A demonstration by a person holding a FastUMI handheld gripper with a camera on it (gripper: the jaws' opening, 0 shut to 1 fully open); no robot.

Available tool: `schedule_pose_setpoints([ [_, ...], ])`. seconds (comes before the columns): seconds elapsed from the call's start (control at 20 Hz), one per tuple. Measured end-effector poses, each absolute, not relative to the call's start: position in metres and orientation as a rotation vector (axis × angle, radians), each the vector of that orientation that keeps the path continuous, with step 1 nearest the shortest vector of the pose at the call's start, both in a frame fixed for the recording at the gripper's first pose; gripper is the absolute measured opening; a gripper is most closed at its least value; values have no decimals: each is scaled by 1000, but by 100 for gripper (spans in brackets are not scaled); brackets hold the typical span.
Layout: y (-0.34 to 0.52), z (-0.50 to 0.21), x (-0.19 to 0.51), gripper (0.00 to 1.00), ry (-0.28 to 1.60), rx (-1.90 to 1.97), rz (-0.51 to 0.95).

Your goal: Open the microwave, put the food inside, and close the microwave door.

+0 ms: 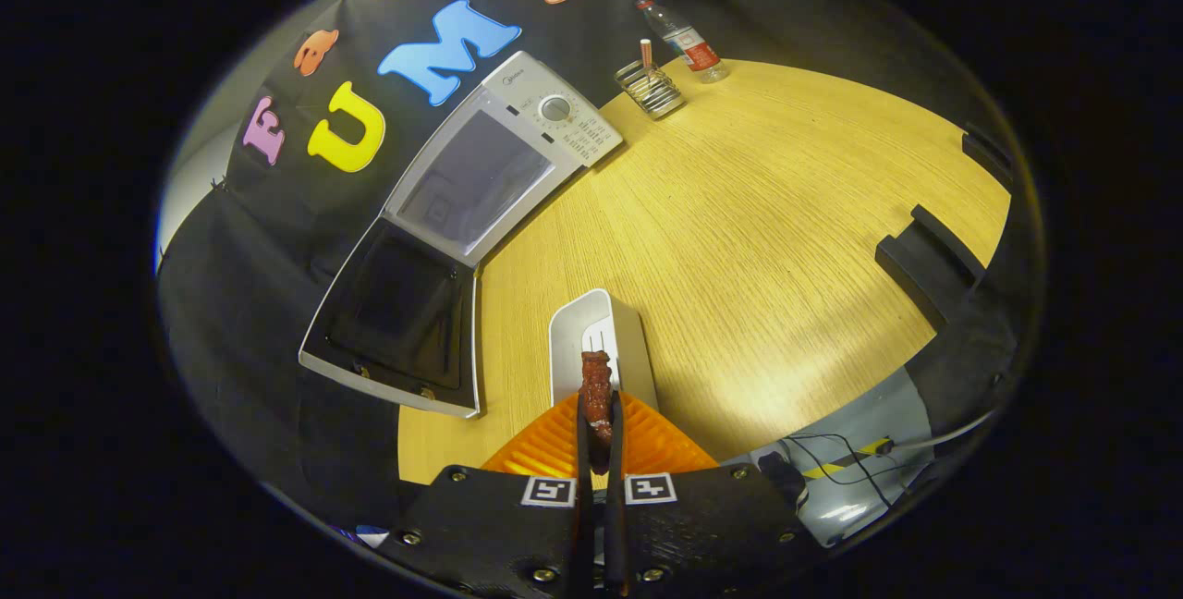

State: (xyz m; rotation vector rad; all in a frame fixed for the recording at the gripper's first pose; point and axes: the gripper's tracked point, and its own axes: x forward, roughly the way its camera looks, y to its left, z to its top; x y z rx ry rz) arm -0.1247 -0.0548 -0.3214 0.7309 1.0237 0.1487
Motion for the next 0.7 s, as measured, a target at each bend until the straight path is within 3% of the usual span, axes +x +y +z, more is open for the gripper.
schedule_pose_setpoints([
  [0.7,-45,-263,-55,5,906,762,213],
])
